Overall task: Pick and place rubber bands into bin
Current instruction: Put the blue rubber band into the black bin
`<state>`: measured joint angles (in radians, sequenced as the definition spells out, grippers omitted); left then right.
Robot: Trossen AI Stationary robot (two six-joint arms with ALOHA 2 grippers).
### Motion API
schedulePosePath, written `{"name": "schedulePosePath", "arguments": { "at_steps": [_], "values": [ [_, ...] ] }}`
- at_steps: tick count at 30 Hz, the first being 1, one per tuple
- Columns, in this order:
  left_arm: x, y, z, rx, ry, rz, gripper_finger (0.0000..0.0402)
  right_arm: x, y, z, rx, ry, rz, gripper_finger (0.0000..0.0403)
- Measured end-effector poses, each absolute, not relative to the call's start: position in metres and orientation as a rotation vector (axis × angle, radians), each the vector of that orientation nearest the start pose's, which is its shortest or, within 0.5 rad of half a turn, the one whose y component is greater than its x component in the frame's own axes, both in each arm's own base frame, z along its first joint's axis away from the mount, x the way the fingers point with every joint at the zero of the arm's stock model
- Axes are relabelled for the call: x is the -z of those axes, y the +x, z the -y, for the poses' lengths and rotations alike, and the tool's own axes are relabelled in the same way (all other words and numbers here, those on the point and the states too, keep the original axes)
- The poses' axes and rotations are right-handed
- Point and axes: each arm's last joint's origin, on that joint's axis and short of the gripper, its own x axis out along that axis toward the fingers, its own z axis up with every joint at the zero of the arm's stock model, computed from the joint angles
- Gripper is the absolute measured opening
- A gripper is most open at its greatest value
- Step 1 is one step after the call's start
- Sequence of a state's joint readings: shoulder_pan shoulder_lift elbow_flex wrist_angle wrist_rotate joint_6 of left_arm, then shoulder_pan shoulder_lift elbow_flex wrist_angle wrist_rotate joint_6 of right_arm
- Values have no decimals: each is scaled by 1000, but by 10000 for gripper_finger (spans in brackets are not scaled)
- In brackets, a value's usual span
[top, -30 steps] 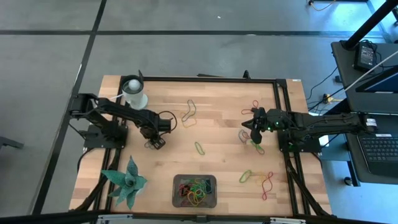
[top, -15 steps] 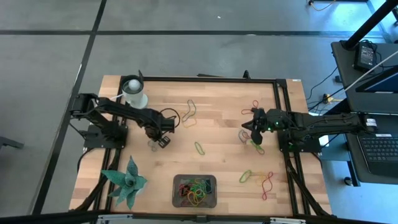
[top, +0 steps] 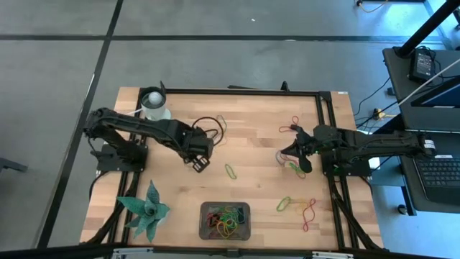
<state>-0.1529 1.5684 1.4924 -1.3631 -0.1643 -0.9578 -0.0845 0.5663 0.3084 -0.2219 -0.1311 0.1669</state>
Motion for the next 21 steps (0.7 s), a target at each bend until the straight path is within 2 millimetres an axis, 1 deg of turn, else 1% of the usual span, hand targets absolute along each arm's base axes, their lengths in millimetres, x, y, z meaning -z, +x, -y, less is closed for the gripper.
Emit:
{"name": "schedulePosePath", "arguments": {
  "at_steps": [3,7,11,13,17,21],
  "values": [
    [-329,295,54,-638,-521,-1245,2,-197,131,7,-27,198,-486,3],
    [-340,322,78,-585,-461,-1247,2,-192,127,6,-47,185,-539,2],
    [-342,350,106,-499,-411,-1249,2,-193,127,5,-67,187,-529,2],
    [-343,360,120,-462,-399,-1242,2,-193,127,5,-67,188,-532,2],
    [-341,376,151,-401,-401,-1214,2,-193,127,5,-68,188,-531,7],
    [-332,385,185,-332,-379,-1198,2,-193,127,5,-68,187,-531,8]
  ]
}}
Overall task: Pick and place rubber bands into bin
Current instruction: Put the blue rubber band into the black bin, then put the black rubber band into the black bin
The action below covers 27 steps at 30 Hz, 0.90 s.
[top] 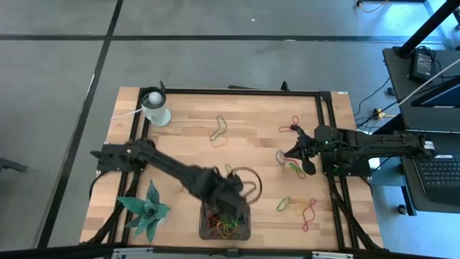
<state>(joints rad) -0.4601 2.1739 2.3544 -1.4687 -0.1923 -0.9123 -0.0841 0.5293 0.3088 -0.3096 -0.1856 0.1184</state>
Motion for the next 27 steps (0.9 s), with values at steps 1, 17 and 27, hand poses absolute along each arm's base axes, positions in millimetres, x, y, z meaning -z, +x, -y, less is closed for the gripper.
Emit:
{"name": "schedulePosePath", "arguments": {
  "at_steps": [1,17,27],
  "values": [
    [-327,387,192,-316,-375,-1196,2,-193,127,5,-68,187,-531,8],
    [-230,412,247,-210,-317,-1385,3,-193,127,5,-67,190,-533,9],
    [-215,415,249,-211,-308,-1430,59,-193,127,5,-66,192,-534,9]
  ]
}}
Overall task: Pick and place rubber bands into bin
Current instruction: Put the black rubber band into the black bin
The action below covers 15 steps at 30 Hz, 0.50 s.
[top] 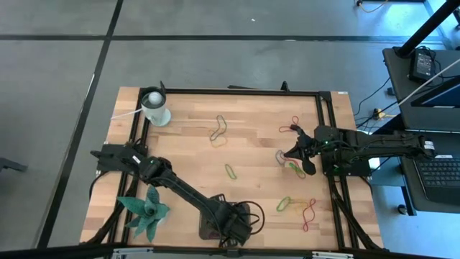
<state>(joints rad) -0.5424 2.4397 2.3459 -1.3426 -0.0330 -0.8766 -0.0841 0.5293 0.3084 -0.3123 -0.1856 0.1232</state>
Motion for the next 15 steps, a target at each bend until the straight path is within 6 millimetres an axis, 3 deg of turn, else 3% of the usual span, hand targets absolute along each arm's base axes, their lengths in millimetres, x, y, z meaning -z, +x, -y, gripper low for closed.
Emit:
{"name": "schedulePosePath", "arguments": {
  "at_steps": [8,15],
  "values": [
    [-218,413,247,-234,-323,-1433,103,-193,127,5,-66,194,-535,9],
    [-259,405,235,-248,-309,-1314,93,-193,127,5,-66,195,-535,10]
  ]
}}
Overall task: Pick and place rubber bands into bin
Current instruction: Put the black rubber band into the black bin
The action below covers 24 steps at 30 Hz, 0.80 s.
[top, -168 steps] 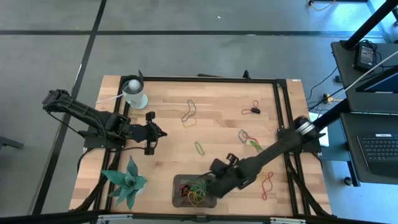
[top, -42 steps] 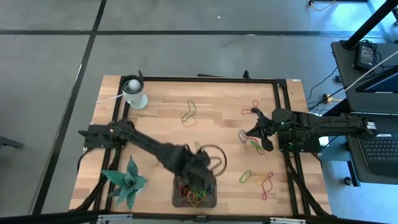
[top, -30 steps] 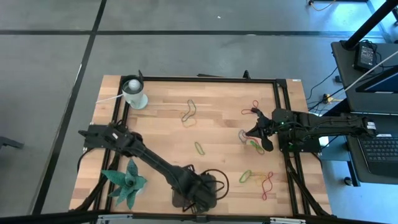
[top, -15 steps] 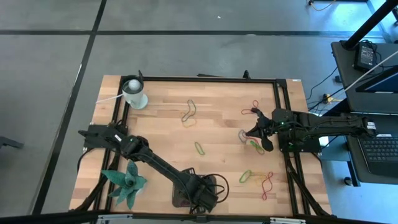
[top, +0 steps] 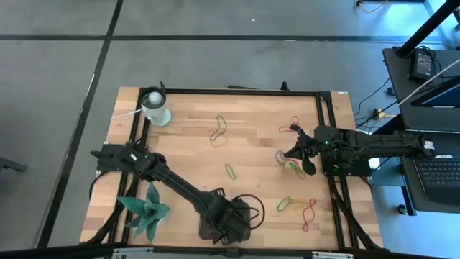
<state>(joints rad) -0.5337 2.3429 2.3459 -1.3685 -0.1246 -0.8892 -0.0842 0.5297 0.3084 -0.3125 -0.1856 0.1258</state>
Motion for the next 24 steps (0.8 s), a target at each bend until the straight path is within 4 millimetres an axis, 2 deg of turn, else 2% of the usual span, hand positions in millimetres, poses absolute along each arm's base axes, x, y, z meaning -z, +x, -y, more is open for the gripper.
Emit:
{"name": "schedulePosePath", "arguments": {
  "at_steps": [3,6,11,16,22,24],
  "values": [
    [-281,403,224,-263,-319,-1243,64,-193,127,5,-58,223,-536,10],
    [-301,400,210,-277,-258,-1165,18,-193,127,5,-51,247,-536,10],
    [-320,400,184,-362,-116,-1063,2,-193,128,5,-44,277,-529,10],
    [-324,401,157,-361,57,-1121,2,-193,128,5,-30,326,-529,10],
    [-323,411,128,-286,138,-1186,2,-197,130,6,-13,310,-486,10],
    [-317,414,120,-271,175,-1205,2,-199,131,7,11,302,-456,10]
  ]
}}
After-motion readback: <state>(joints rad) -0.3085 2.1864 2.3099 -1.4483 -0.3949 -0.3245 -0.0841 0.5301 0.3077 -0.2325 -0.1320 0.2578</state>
